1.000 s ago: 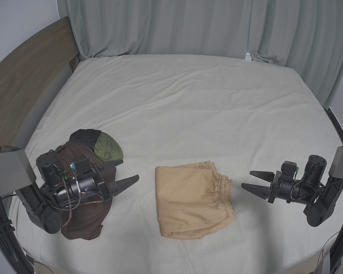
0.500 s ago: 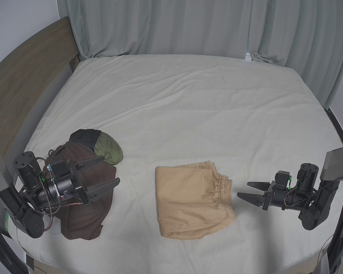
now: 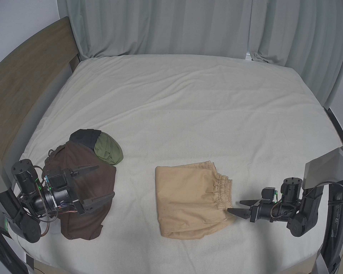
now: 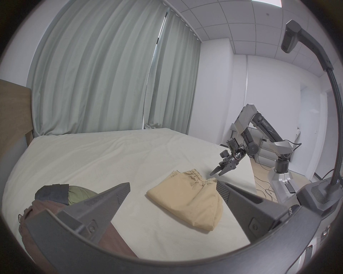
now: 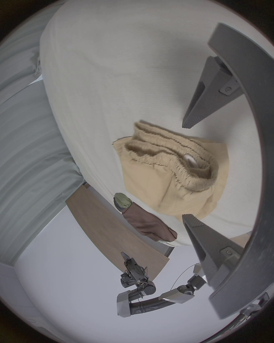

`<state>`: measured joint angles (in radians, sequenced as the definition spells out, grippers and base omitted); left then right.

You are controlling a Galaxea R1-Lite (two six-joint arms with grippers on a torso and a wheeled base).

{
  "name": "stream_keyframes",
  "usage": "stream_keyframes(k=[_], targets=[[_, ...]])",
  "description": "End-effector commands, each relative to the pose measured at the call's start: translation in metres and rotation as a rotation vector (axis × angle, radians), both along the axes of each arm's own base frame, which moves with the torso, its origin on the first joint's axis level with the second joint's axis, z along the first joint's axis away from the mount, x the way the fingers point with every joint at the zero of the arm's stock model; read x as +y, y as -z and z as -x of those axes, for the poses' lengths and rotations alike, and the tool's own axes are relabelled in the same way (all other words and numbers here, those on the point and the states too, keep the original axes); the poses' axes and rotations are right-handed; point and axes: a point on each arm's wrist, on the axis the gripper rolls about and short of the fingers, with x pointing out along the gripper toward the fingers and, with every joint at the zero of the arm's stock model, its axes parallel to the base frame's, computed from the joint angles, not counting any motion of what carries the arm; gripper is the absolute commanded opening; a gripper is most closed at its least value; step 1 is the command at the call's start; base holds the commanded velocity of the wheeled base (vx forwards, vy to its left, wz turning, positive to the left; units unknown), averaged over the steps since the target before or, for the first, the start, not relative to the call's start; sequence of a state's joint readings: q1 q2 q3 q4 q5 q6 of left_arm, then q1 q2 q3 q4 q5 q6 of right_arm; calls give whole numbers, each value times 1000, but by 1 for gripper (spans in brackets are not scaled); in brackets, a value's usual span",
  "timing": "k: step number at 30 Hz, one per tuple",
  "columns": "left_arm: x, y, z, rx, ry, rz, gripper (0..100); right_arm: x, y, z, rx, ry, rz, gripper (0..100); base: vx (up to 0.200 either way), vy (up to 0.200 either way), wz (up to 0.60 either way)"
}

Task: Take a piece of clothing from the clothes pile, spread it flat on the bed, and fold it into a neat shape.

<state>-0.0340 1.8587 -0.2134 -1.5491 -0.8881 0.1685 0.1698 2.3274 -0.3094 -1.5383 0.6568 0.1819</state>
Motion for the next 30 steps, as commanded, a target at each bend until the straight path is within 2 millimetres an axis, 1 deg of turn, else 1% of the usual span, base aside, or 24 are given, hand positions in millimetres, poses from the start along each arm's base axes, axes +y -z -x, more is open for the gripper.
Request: stream_keyframes(k=[1,4,9,12,15,16,18,21,24,30], targets=[[1,2,2,11,16,2,100,2,17,0,68,0,-2,100,0,0,0],[1,2,2,13,39,4,100,4,24,1,113,9,-18,100,0,0,0],[0,2,4,17,46,4,100,9,32,0,140,-2,-22,100,0,0,0],[-1,2,5,13,49,3,100,10,41,-4,156,-1,-22,100,0,0,0],[-1,0,6,7,49,3,100,16,49,-9,164,-11,-25,100,0,0,0],[-1,0,6,5,49,3,100,17,50,-9,162,-12,-27,100,0,0,0],[-1,-1,7,1,50,4,100,27,53,-10,186,-29,-45,100,0,0,0],[-1,-1,6,4,50,3,100,38,52,-12,187,-31,-53,100,0,0,0],[0,-1,6,4,47,3,100,41,54,-15,182,-18,-53,100,0,0,0],[-1,0,6,5,50,3,100,41,55,-15,181,-17,-52,100,0,0,0]])
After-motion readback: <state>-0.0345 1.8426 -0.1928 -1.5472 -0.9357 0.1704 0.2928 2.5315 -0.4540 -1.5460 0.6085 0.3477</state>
